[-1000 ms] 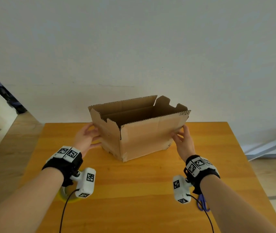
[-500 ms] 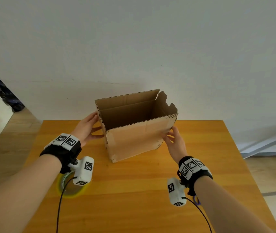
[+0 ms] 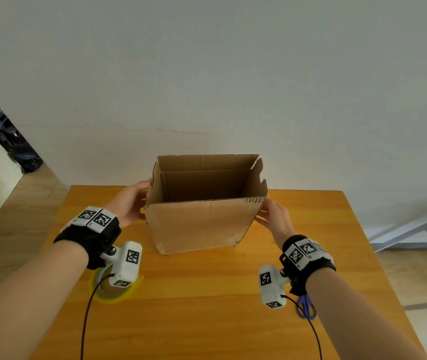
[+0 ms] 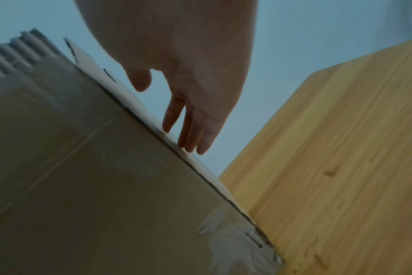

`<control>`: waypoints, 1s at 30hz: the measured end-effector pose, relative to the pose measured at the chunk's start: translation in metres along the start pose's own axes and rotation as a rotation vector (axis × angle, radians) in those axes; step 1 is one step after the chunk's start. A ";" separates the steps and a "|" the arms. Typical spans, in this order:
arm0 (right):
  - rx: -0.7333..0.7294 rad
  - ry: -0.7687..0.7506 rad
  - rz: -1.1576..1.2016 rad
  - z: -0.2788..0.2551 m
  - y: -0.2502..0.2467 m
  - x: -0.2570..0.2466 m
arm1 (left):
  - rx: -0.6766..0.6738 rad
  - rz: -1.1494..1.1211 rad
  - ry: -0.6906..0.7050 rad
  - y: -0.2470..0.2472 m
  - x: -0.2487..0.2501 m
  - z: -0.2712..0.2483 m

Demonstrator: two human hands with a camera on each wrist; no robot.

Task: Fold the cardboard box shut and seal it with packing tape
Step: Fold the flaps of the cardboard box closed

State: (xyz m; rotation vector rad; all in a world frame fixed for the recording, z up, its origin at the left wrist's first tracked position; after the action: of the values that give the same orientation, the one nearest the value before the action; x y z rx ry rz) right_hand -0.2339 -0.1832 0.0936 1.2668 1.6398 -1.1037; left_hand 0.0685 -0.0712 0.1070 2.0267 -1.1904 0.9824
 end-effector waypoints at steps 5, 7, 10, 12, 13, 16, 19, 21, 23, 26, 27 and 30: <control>-0.067 0.044 0.037 0.004 0.006 -0.002 | -0.068 -0.041 -0.003 0.005 -0.001 -0.007; -0.106 0.030 -0.006 0.003 0.009 -0.004 | -0.110 -0.048 -0.012 0.006 -0.002 -0.011; -0.136 0.029 -0.004 0.002 0.010 -0.007 | -0.124 -0.017 -0.013 0.008 -0.003 -0.010; -0.156 0.047 0.021 0.004 0.010 -0.007 | -0.106 0.035 -0.003 0.012 -0.002 -0.010; -0.169 0.045 0.004 0.005 0.010 -0.007 | -0.088 0.063 -0.002 0.013 -0.002 -0.010; -0.225 0.041 -0.040 0.006 0.011 -0.008 | -0.060 0.153 0.023 0.014 -0.002 -0.008; -0.271 0.038 -0.087 0.003 0.012 -0.009 | -0.031 0.183 0.034 0.013 -0.003 -0.007; -0.277 0.048 -0.069 0.002 0.014 -0.009 | 0.011 0.215 0.058 0.013 -0.003 -0.009; -0.266 0.093 0.003 0.002 0.014 -0.006 | 0.059 0.255 0.100 0.014 0.000 -0.010; -0.268 0.109 0.030 0.004 0.013 -0.006 | 0.128 0.277 0.175 0.013 0.004 -0.009; -0.266 0.104 0.025 0.006 0.012 -0.006 | 0.153 0.280 0.201 0.012 0.005 -0.009; -0.263 0.035 0.000 0.006 0.009 -0.013 | 0.194 0.286 0.264 0.009 0.009 -0.009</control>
State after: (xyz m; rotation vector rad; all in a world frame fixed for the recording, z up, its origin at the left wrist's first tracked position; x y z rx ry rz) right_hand -0.2216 -0.1920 0.1022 1.1194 1.7457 -0.8375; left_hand 0.0608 -0.0722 0.1202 1.8246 -1.3021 1.5063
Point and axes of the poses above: each hand's wrist, its own z-axis towards the middle knuckle, its own y-axis out of the palm, x = y × z, the point moved 7 cm from there along z, towards the middle knuckle, and after that the axes turned 8 degrees about x, right-handed, at the moved point
